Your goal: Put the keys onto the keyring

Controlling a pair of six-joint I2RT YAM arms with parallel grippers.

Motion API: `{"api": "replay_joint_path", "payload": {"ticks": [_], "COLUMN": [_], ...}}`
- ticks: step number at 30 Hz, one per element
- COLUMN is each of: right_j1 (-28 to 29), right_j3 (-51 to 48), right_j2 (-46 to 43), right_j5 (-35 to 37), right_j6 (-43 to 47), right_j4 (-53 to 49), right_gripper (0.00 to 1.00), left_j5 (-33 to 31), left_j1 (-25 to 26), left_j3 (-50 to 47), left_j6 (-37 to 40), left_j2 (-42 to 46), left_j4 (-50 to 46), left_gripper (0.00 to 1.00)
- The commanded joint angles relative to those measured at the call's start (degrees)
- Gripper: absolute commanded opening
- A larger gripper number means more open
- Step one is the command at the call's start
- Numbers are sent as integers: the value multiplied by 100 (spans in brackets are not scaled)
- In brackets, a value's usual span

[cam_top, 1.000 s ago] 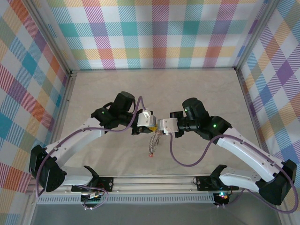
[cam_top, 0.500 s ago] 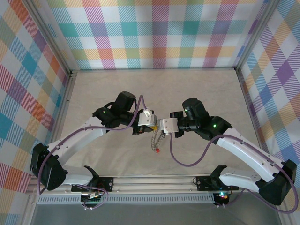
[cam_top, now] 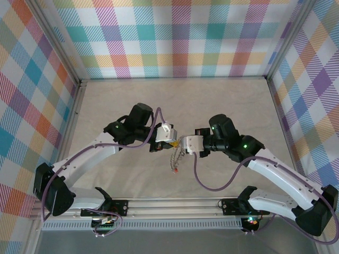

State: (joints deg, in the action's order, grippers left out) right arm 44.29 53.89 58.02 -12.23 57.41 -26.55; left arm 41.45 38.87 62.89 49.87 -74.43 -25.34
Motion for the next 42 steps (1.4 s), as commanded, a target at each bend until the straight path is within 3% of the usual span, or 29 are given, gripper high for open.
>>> {"api": "replay_joint_path", "payload": {"ticks": [1, 11, 17, 42], "right_j1": [-1, 9, 9, 9], "right_j3": [-134, -239, -203, 244], "right_j2": [-157, -140, -250, -57], "right_j5": [-82, -454, -526, -175], "right_j6": [-177, -293, -220, 157], "right_j4": [43, 215, 236, 118], "right_gripper": [0, 0, 0, 0], "left_j5": [284, 564, 311, 295], "left_j1": [-115, -183, -180, -137], "left_j3": [-81, -64, -6, -206], "left_j6": [-219, -312, -381, -137], "left_j2": [315, 291, 192, 196], "left_j4": [498, 572, 480, 315], "left_gripper": [0, 0, 0, 0]}}
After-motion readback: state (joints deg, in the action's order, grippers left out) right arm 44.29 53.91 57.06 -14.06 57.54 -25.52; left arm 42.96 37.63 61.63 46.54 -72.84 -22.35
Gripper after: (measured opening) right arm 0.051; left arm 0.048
